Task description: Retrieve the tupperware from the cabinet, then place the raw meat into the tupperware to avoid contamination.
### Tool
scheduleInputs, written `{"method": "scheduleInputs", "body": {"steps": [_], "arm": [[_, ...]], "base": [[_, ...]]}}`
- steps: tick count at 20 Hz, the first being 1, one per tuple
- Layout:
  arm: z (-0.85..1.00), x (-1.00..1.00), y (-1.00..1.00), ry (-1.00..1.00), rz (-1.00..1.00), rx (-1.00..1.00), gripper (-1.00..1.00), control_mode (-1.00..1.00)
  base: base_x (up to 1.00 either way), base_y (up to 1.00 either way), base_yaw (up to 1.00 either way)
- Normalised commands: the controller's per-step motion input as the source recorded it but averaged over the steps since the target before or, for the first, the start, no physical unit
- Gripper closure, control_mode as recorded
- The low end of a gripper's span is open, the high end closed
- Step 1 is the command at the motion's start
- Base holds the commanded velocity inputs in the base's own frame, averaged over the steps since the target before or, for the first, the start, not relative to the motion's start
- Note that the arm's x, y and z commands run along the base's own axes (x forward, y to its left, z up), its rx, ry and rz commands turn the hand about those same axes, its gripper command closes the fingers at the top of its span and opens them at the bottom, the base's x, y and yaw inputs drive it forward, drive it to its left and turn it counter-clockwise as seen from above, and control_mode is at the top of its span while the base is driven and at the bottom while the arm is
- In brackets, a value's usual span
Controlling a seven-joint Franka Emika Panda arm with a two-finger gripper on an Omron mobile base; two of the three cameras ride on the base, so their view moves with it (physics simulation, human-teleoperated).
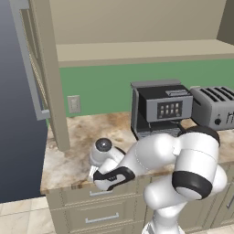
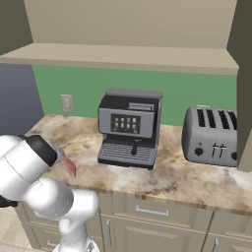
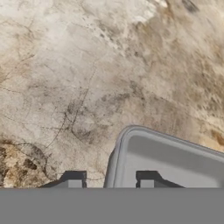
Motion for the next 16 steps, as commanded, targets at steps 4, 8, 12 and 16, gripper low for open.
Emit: {"method": "scheduleInputs", "body": {"steps": [4, 8, 12, 16], "arm": [[0.00, 0.00, 0.00, 0.00, 0.00, 0.00, -1.00, -1.00], [0.14, 0.00, 0.01, 0.01, 0.00, 0.00, -1.00, -1.00], [0.59, 0.00, 0.11, -0.02, 0.00, 0.00, -1.00, -1.00], [0.67, -0.02, 0.03, -0.05, -0.01, 0.00, -1.00, -1.00]], "base": [[0.00, 0.00, 0.00], [0.00, 0.00, 0.00], [0.00, 0.00, 0.00], [0.00, 0.00, 0.00]]}}
